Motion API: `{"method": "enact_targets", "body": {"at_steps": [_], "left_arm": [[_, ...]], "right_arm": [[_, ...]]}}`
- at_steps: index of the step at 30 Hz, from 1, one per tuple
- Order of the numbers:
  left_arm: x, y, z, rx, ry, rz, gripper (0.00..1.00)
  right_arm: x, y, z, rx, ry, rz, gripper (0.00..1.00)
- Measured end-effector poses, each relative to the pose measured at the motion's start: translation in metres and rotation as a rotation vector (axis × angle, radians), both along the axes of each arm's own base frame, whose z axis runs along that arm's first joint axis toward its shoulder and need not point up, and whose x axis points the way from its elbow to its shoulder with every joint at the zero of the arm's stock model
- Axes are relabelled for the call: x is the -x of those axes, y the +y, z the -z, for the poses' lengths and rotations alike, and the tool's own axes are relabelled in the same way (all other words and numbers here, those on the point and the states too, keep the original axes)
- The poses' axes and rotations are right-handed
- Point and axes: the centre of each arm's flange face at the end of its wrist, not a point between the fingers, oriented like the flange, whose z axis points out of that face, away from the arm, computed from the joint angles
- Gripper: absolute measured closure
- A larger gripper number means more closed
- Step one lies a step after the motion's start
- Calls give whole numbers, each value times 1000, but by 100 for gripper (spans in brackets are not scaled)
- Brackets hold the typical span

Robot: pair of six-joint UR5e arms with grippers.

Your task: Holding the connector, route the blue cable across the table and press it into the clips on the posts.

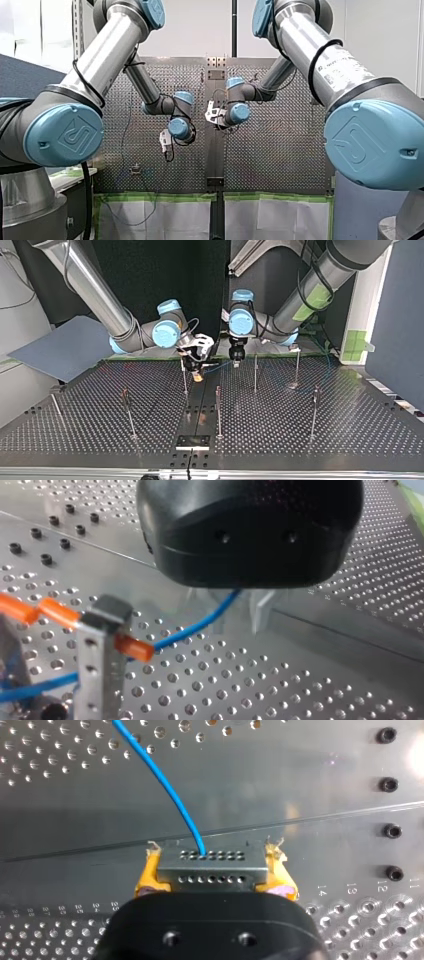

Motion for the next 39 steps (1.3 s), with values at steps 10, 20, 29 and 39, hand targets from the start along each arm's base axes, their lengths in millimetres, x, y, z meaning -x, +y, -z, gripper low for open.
{"method": "enact_targets", "body": {"at_steps": [10, 20, 29, 39], "left_arm": [[-3, -2, -8, -2, -4, 3, 100], [3, 2, -48, -4, -17, -33, 100], [16, 2, -92, -13, -37, -38, 100], [35, -6, -135, -10, -69, -13, 100]], "right_arm": [[-1, 0, -2, 1, 0, -6, 100], [2, 5, -32, 2, 3, -9, 100], [11, 17, -76, 5, 6, -11, 100], [31, 43, -100, -25, 29, -11, 100]]}}
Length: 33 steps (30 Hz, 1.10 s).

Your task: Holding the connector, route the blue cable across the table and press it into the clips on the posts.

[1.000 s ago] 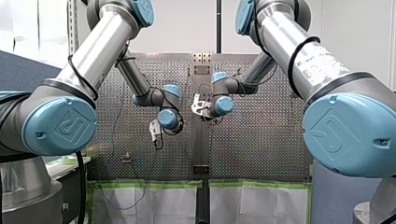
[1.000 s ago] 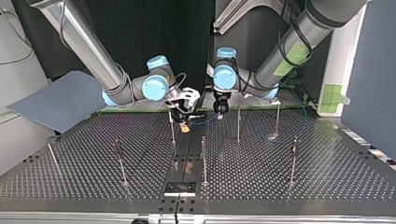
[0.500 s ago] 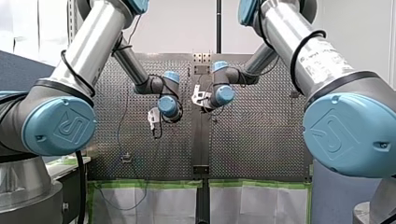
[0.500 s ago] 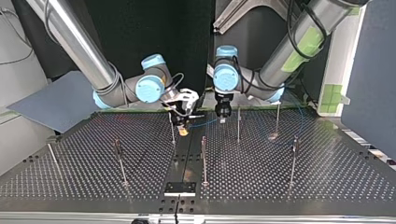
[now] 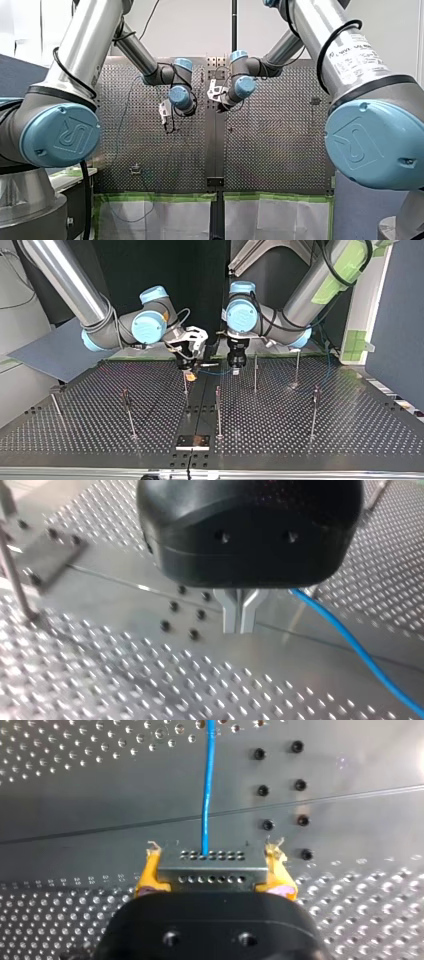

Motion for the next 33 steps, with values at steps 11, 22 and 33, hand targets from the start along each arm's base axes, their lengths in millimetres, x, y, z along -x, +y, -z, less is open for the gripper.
{"method": "enact_targets", "body": {"at_steps": [11, 22, 33], "left_arm": [[28, -2, -40, 11, -39, 21, 100], [48, 5, -90, 25, -110, -12, 100], [45, 15, -121, 70, -205, -16, 100]], "right_arm": [[11, 21, -53, 46, -33, -8, 100], [23, 41, -119, 122, -92, -11, 100], [33, 53, -155, 162, -133, -29, 100]]}}
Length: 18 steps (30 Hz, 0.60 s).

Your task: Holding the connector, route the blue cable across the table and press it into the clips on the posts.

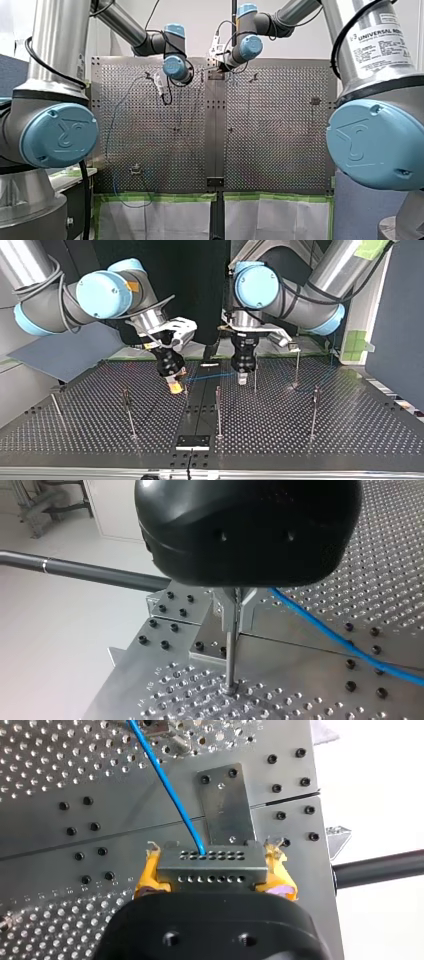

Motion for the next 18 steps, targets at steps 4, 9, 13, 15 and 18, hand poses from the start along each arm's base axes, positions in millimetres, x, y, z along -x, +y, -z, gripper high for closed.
{"method": "enact_targets", "body": {"at_steps": [4, 9, 13, 15, 18], "left_arm": [[-10, 1, 12, -8, 14, 6, 100], [-24, 2, 28, -8, 18, 3, 100], [-32, 2, 25, 3, -10, 14, 100], [-35, 3, 22, 8, -22, 18, 100], [-38, 4, 20, 15, -37, 22, 100]], "right_arm": [[-2, -4, 7, -11, 4, -11, 100], [-5, -11, 23, -29, 19, -11, 100], [-4, -16, 28, -34, 22, -7, 100], [-3, -17, 28, -34, 21, -6, 100], [-3, -19, 26, -30, 18, -9, 100]]}}
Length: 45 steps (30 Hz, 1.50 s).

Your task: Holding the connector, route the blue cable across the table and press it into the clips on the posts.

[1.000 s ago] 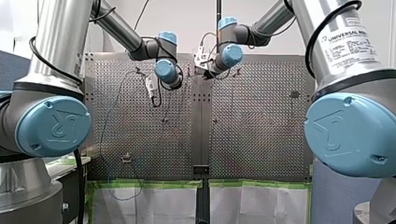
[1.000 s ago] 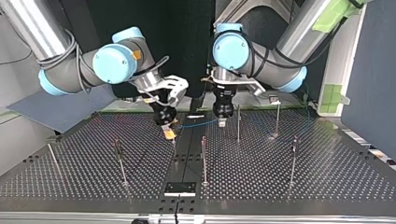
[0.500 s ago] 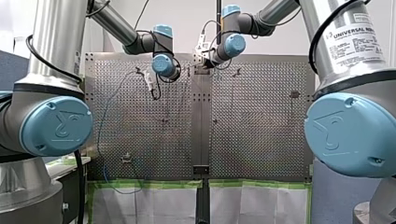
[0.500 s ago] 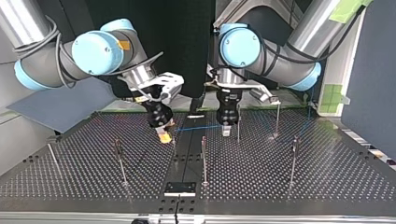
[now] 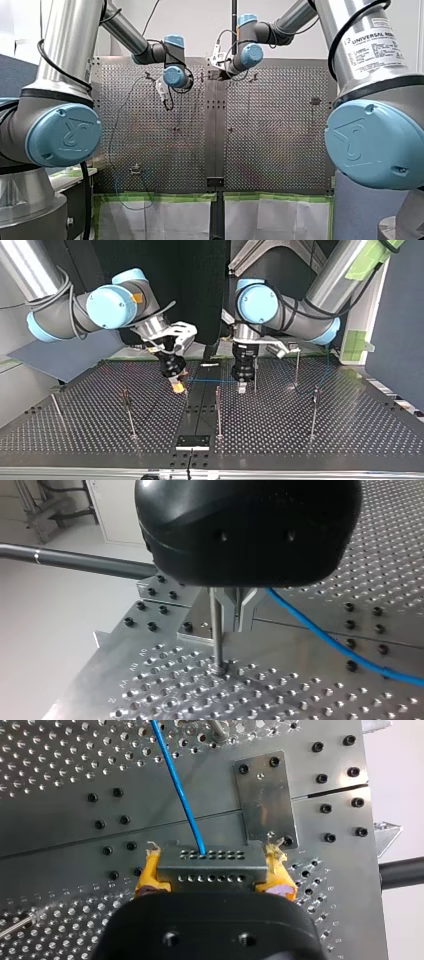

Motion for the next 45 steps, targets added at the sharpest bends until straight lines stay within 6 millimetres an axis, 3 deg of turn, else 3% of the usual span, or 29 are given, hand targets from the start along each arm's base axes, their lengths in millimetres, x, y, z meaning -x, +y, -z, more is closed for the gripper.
{"method": "enact_targets", "body": {"at_steps": [9, 18, 29, 39, 41, 42, 43, 44, 45], "left_arm": [[-8, 5, -4, 19, -22, 6, 100], [-30, 10, -19, 45, -44, 32, 100], [-64, 1, -9, 46, -23, 55, 100], [-89, 2, 16, 37, 10, 47, 100], [-89, 2, 18, 36, 14, 47, 82], [-89, 2, 18, 36, 15, 46, 82], [-89, 2, 19, 35, 18, 47, 74], [-88, 1, 19, 33, 22, 47, 59], [-88, 1, 19, 32, 25, 47, 59]], "right_arm": [[3, -10, -12, 19, -19, -6, 100], [11, -24, -8, 12, -21, 15, 100], [20, -45, 6, -6, -19, 34, 100], [31, -62, -2, 2, -38, 53, 100], [32, -63, -2, 2, -39, 55, 100], [32, -64, -2, 3, -39, 55, 100], [32, -64, -2, 3, -39, 55, 100], [32, -64, -2, 3, -38, 55, 100], [32, -64, -2, 3, -38, 55, 100]]}}
